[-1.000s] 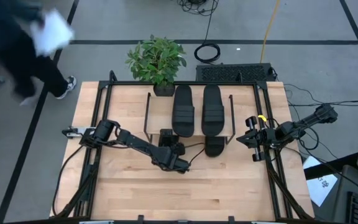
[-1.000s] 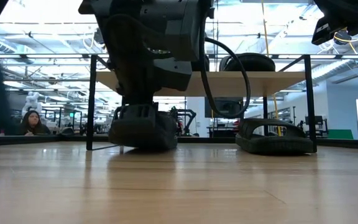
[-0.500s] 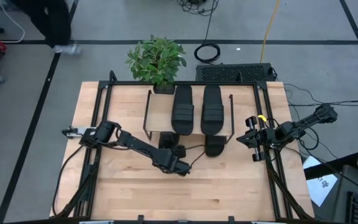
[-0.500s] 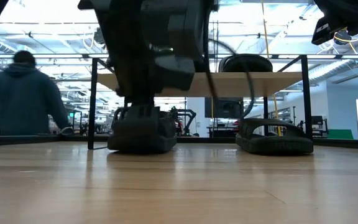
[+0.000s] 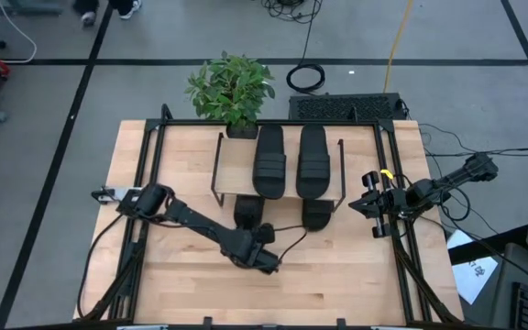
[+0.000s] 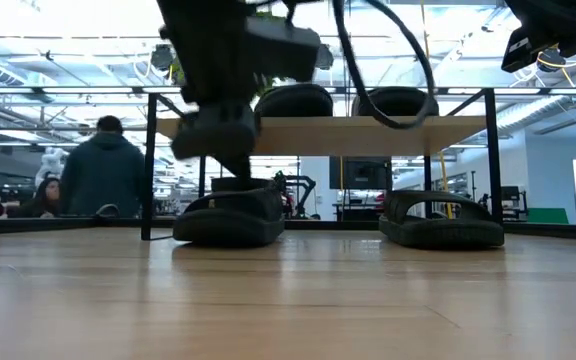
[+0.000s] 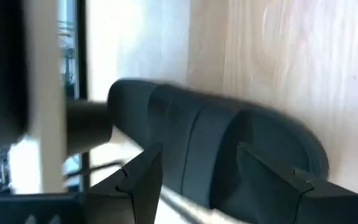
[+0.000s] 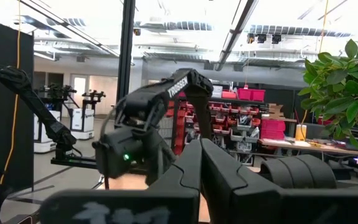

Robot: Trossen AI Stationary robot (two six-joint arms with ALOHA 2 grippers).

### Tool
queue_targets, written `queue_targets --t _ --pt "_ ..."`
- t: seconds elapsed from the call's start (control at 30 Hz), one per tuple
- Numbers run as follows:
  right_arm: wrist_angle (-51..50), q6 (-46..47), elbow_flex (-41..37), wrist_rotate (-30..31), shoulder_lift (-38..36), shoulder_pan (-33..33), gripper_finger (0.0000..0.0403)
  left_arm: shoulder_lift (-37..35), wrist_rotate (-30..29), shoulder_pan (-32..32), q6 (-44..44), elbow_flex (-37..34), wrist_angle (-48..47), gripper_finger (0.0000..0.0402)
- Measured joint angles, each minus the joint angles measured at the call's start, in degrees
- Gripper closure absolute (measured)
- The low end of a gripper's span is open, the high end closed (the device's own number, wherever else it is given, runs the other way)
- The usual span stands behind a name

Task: Pick and place slides into the shelf
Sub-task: Adjust the shelf

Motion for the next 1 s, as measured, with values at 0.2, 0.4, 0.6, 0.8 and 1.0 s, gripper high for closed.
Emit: queue_targets --t 0.2,0.4,0.6,0.8,1.0 --pt "0.0 0.0 0.0 0.0 0.0 0.0 0.0403 -0.1 -2.5 -5.1 -9.7 2.3 -13.0 0.0204" --pt "0.0 0.1 0.0 0.0 0.0 0.0 0.0403 -0.1 -0.1 -9.2 -17.8 2.0 -19.3 0.0255" --pt "0.0 2.6 0.0 0.0 0.0 0.0 0.0403 -0.1 -1.1 -10.6 -19.3 1.8 -19.3 0.0309" --pt "0.3 3.0 0.0 0.0 0.0 0.0 0.0403 -0.2 -1.6 -9.8 -22.0 -0.1 -19.2 0.0393" --pt "0.4 2.3 0.0 0.0 0.0 0.0 0.0403 -0.2 -4.3 -12.4 -29.6 -5.2 -19.3 0.0399"
